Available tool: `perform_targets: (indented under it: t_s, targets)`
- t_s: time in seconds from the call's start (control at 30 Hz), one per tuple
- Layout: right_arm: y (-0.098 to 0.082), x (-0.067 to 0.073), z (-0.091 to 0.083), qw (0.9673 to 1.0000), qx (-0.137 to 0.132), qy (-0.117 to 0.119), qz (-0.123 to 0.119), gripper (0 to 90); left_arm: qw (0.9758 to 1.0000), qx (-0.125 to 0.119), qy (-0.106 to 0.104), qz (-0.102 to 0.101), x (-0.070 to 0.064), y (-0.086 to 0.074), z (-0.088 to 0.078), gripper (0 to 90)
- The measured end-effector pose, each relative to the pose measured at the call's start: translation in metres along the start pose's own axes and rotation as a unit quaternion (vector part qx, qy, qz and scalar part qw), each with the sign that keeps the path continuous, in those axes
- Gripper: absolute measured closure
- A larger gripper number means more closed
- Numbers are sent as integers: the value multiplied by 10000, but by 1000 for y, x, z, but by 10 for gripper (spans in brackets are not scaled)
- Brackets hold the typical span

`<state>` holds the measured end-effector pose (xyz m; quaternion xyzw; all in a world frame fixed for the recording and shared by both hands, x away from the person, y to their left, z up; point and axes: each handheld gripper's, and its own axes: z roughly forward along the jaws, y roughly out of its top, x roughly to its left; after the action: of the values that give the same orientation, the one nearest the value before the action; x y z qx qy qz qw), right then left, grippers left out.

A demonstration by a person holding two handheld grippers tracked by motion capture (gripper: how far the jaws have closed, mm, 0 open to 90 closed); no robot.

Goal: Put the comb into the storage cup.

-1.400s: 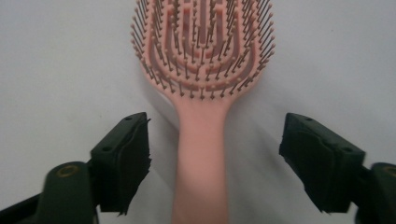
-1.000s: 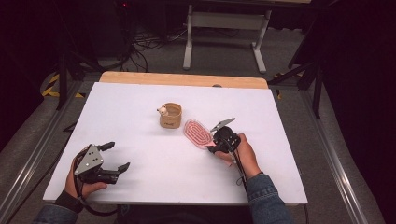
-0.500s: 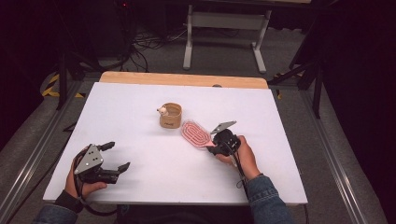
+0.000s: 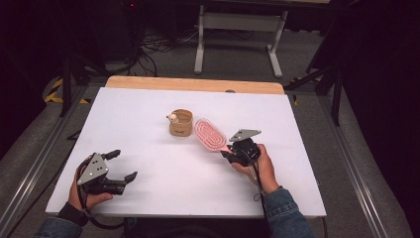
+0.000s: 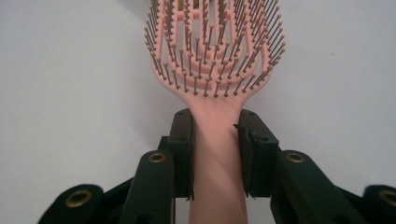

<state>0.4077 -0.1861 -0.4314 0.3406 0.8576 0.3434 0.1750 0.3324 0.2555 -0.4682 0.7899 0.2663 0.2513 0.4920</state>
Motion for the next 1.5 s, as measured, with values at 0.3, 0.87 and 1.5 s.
perform_targets:
  t_s: [0.3, 0.87, 1.5]
  targets:
    - [-3, 1, -18, 9983, -531, -238, 12, 691, 10000, 19, -25, 30, -1, 0, 1, 84]
    - [-8, 16, -35, 9901, -1303, -486, -200, 692, 9996, -49, -289, -56, -3, 3, 3, 93]
    - [-3, 45, -24, 9817, -1781, -507, -454, 692, 9952, -196, -952, -99, -24, 54, 50, 154]
